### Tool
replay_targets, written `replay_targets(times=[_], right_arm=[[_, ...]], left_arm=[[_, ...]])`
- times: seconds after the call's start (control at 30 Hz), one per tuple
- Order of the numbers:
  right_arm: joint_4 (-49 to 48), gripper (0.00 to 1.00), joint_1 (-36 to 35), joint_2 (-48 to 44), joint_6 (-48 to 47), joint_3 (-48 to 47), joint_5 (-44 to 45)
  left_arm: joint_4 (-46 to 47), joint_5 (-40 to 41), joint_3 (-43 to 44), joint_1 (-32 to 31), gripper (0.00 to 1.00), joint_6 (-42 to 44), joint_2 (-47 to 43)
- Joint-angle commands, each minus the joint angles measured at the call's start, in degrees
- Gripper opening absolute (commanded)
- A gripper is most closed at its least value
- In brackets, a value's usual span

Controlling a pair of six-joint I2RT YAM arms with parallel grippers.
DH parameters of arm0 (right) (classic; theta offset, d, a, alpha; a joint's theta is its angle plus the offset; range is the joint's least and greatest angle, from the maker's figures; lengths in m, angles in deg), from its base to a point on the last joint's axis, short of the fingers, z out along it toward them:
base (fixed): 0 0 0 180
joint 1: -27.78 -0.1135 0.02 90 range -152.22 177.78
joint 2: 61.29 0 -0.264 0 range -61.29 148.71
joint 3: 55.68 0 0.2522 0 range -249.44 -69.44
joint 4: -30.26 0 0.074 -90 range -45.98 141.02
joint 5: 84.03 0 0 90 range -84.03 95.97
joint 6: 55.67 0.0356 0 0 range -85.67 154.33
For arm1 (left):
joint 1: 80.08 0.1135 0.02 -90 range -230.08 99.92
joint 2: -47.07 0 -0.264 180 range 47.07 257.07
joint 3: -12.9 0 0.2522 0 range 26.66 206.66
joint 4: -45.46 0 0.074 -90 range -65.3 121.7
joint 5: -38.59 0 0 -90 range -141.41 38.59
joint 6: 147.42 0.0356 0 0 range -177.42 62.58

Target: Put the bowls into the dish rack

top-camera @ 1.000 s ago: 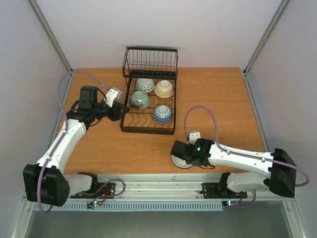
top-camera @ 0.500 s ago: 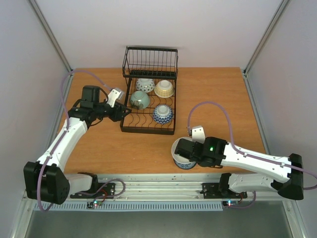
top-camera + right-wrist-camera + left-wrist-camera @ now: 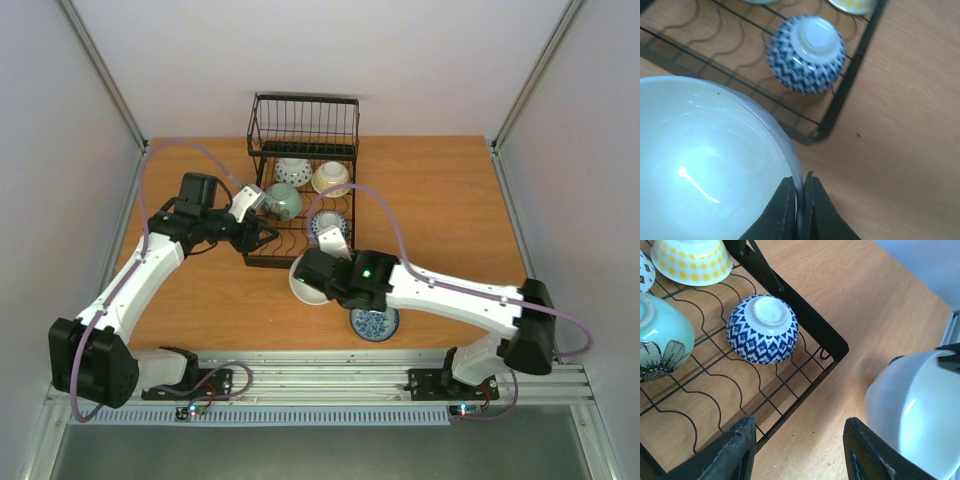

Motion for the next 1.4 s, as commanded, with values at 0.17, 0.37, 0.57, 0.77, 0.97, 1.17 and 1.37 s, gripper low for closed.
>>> replay_targets(times=[0.17,0.37,0.57,0.77,0.97,1.17,1.37], right_arm=[[-12.7,0.01,5.0,11.6,-13.9,-12.6,-2.7],[-13.9,0.01,7.0,14.9,-16.6,-17.2,-4.1],[-14.7,0.01,7.3,15.5,-18.3,-19.6,-4.2],[-15.6,0.01,7.3,14.3,-19.3,-19.8,-4.6],[-16.9,0.01,7.3,14.4,-20.0,-19.7,-4.5],[-17.9,0.05,7.4,13.4,-20.0,-18.0,-4.4],[-28.9,0.69,8.1,3.7,-17.7,-4.7,-13.3]], left_arm=[[-2.6,-2.1,2.2,-0.7,0.50,2.9,1.3],[-2.9,-2.3,2.2,-0.7,0.50,3.2,1.3],[-2.7,-2.0,2.1,-0.7,0.50,3.4,1.9],[-2.3,-1.4,1.8,-0.7,0.49,3.3,2.5],[-2.1,-0.8,1.9,-0.8,0.01,3.2,2.5],[-1.4,0.1,1.4,-0.8,0.00,3.0,2.1],[0.7,0.0,0.2,-0.7,0.01,2.2,0.9]])
